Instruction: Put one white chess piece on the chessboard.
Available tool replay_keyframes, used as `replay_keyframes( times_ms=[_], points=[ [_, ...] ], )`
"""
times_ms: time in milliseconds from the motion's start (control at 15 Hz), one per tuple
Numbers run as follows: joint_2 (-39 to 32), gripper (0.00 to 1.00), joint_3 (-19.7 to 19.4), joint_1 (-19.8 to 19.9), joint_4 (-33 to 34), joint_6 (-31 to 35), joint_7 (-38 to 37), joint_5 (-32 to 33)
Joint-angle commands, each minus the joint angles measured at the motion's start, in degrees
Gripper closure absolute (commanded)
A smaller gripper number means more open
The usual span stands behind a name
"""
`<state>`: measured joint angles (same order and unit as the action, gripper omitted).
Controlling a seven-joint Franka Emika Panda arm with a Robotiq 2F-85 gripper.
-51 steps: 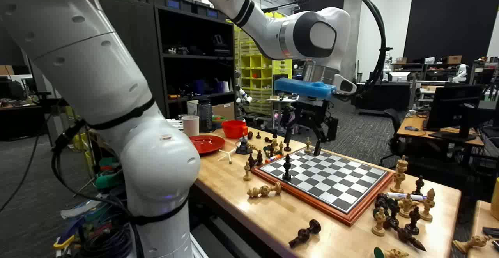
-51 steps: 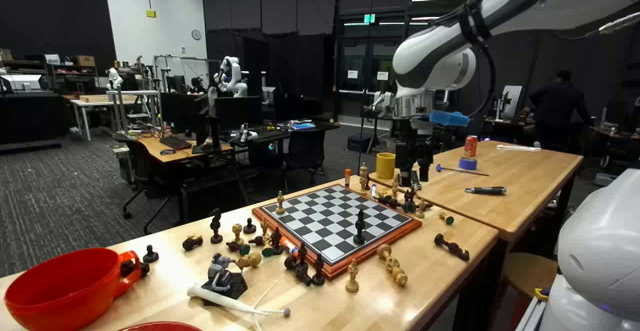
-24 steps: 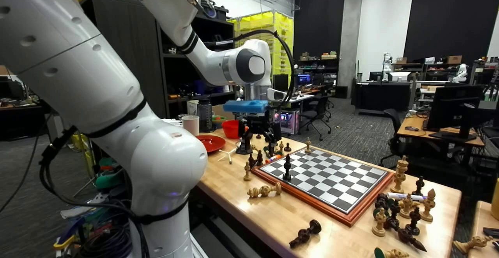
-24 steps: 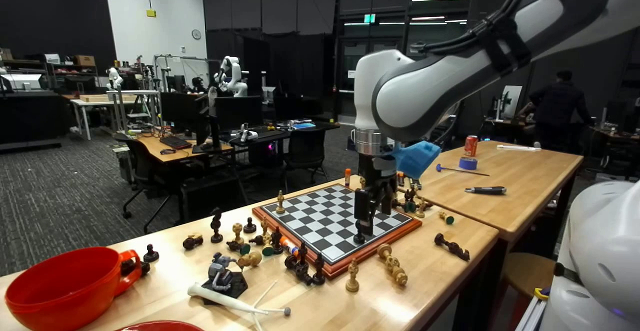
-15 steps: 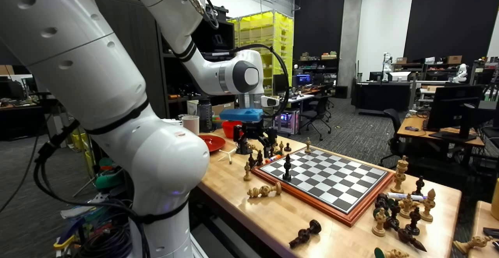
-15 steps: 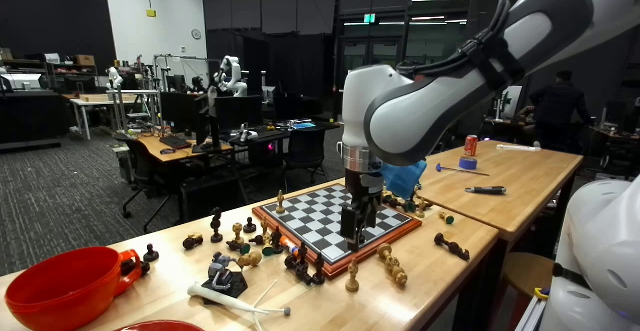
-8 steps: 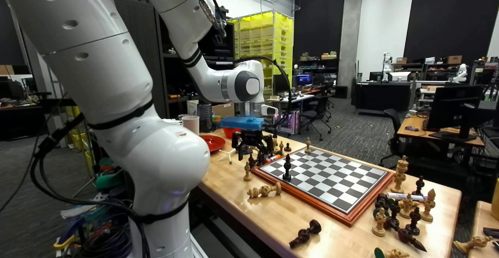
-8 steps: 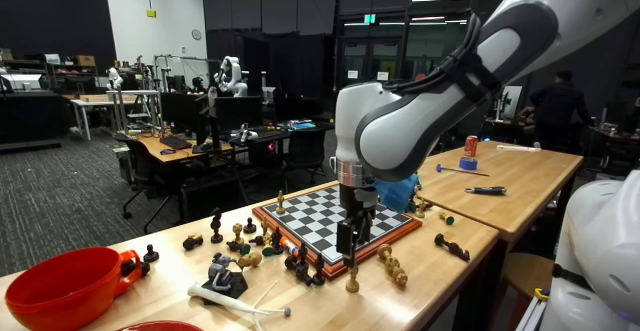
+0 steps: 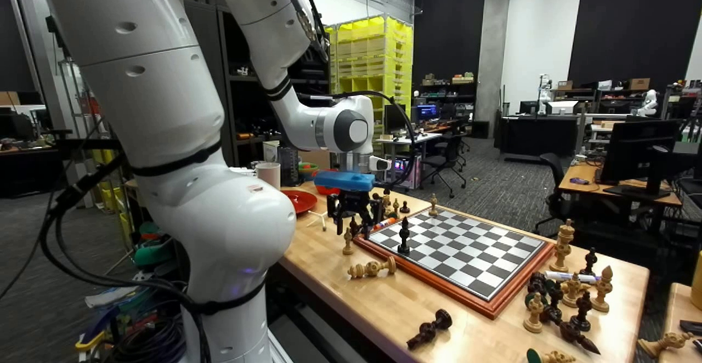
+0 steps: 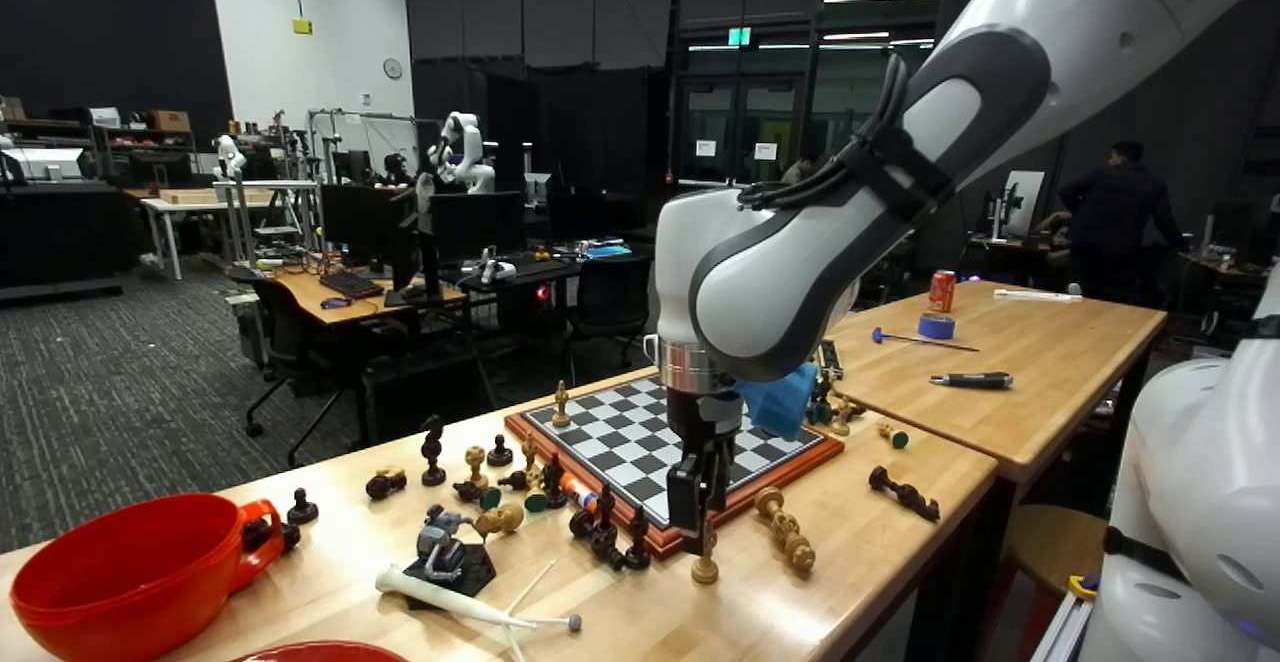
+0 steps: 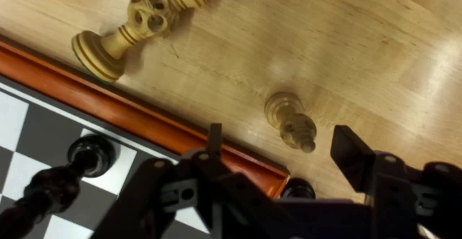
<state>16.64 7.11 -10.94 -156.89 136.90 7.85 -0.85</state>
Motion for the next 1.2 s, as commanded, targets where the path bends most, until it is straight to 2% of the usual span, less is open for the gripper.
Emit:
replay_keyframes(
  times_ms=[0, 200, 400, 533, 733, 1000, 1067, 1133],
  points=[
    [-1.1, 0.53, -0.5, -0.5, 1.1, -0.1, 2.0, -1.2],
    [-0.9, 0.78, -0.5, -0.5, 1.2, -0.6, 2.3, -1.2],
    [0.4, 0.98, -0.5, -0.6, 1.3, -2.1, 2.8, -1.2],
    [2.0, 0.94, -0.3, -0.6, 1.6, -3.5, 3.2, -0.4],
    [4.8, 0.94, 0.0, -0.2, 3.2, -6.5, 3.5, 1.4],
    [4.2, 0.94, -0.2, 2.2, 10.8, -9.8, 2.7, 7.3],
    [4.0, 0.77, -0.2, 0.9, 7.5, -7.4, 2.7, 5.3],
    [4.1, 0.77, -0.3, 1.4, 9.1, -8.2, 2.7, 6.1]
  ],
)
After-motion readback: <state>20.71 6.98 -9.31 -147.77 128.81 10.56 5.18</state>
